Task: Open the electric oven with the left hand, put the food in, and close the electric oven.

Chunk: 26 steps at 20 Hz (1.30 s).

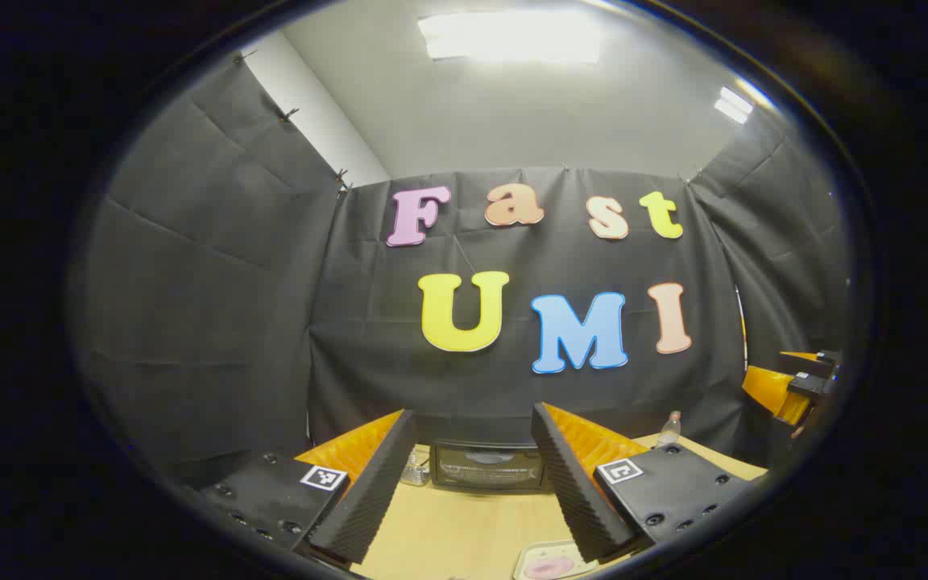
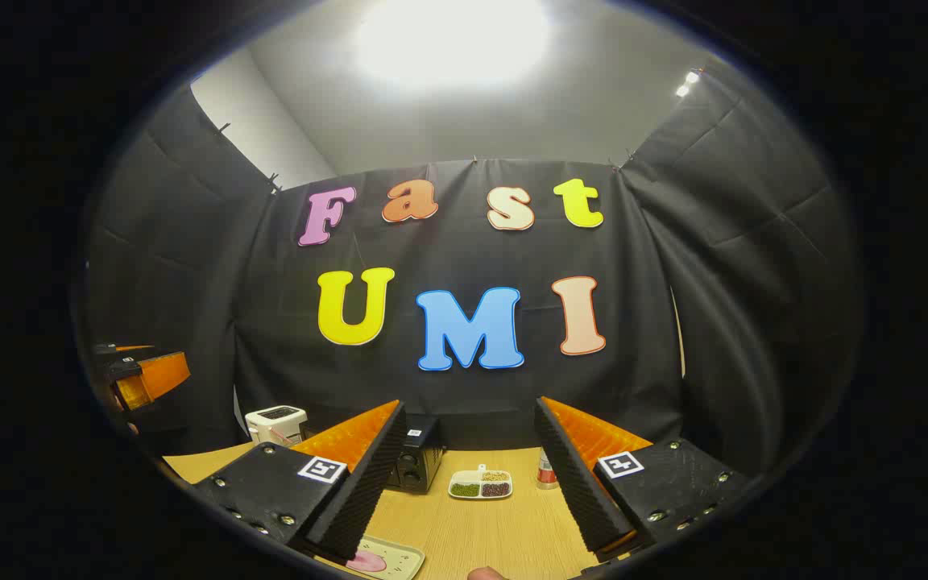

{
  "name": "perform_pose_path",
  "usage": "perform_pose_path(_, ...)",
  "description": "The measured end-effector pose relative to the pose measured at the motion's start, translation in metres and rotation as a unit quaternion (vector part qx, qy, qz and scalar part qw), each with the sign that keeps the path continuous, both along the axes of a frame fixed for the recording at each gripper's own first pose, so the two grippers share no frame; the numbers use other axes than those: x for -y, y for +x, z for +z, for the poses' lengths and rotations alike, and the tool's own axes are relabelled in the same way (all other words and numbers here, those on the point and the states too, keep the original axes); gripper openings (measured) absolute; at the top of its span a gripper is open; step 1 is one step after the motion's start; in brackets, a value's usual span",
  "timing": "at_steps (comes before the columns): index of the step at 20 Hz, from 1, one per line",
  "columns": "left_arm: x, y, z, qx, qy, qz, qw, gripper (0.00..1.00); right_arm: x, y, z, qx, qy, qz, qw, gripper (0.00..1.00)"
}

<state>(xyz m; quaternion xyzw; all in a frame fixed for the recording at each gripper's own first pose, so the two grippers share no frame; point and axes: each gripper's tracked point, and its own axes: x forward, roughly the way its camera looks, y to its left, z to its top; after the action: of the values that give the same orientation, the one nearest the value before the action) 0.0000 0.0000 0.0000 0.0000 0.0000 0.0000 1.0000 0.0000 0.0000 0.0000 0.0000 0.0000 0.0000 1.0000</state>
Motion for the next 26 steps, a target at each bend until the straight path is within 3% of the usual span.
perform_pose_path(8,0.023,0.003,-0.003,0.007,-0.007,-0.013,1.0,1.0,-0.002,-0.005,-0.012,0.002,-0.007,0.017,1.0,0.98)
perform_pose_path(14,0.051,0.032,-0.022,0.001,-0.002,-0.026,1.0,0.97,-0.003,-0.004,-0.021,0.004,0.007,0.04,0.999,0.98)
perform_pose_path(19,0.05,0.103,-0.047,-0.009,-0.002,-0.032,0.999,1.0,-0.012,0.008,-0.029,0.002,-0.005,0.043,0.999,0.98)
perform_pose_path(26,0.029,0.232,-0.098,-0.031,0.0,-0.055,0.998,1.0,-0.034,0.05,-0.056,-0.019,-0.017,-0.001,1.0,0.98)
